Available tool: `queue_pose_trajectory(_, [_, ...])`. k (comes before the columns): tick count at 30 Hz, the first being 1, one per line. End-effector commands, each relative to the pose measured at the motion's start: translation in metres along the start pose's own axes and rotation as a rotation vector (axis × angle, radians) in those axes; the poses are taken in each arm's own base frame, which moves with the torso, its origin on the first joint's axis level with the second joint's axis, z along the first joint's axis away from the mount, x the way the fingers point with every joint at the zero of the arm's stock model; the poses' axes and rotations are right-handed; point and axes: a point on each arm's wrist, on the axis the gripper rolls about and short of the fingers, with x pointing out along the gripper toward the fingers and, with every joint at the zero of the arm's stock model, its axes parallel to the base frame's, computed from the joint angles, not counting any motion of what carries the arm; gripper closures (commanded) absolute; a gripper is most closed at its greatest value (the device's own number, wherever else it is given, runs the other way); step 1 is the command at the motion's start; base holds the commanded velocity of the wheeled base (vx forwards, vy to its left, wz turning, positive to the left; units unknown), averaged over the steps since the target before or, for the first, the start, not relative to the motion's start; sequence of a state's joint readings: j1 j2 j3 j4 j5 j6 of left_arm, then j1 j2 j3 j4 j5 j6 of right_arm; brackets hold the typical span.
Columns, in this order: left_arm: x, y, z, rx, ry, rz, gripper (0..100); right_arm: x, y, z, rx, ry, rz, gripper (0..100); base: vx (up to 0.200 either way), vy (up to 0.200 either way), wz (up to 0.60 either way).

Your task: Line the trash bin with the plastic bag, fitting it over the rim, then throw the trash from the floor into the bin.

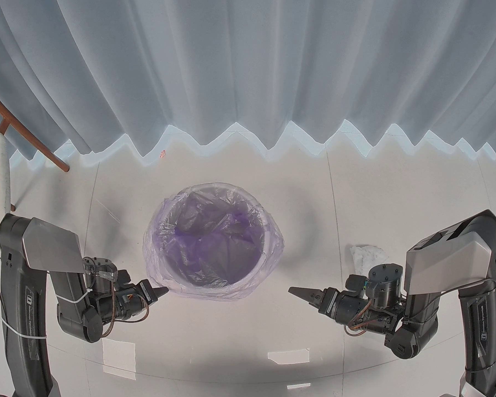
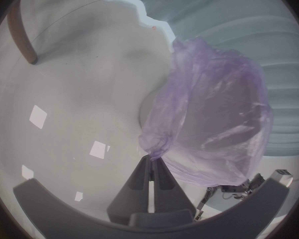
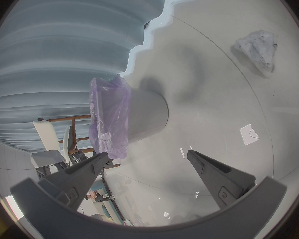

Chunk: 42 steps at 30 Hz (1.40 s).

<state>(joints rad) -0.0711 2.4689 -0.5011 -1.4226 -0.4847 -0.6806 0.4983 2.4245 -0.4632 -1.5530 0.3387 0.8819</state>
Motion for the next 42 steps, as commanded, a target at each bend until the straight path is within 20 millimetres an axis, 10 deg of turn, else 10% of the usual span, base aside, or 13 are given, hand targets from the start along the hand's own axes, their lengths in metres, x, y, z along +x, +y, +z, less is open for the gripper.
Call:
queue_pose_trajectory(1, [0.012, -0.014, 0.002, 0.025, -0.020, 0.049, 100, 0.000, 0.001, 0.001, -0.006, -0.010, 0.013, 0, 0.000, 0.000, 0.00])
queue_pose_trajectory(22, [0.024, -0.010, -0.016, 0.142, -0.043, 0.170, 100, 0.001, 0.000, -0.001, -0.008, -0.005, 0.009, 0, 0.000, 0.000, 0.00])
queue_pose_trajectory(23, [0.023, -0.009, -0.017, 0.145, -0.040, 0.172, 0, 0.001, 0.000, -0.001, -0.008, -0.005, 0.009, 0, 0.000, 0.000, 0.00])
queue_pose_trajectory(35, [0.000, -0.004, -0.018, 0.085, -0.115, 0.135, 0, 0.001, 0.000, -0.001, -0.006, -0.009, 0.004, 0, 0.000, 0.000, 0.00])
queue_pose_trajectory(42, [-0.092, -0.058, 0.005, 0.125, -0.158, -0.053, 0, 0.001, 0.000, -0.001, -0.006, -0.009, 0.004, 0, 0.000, 0.000, 0.00])
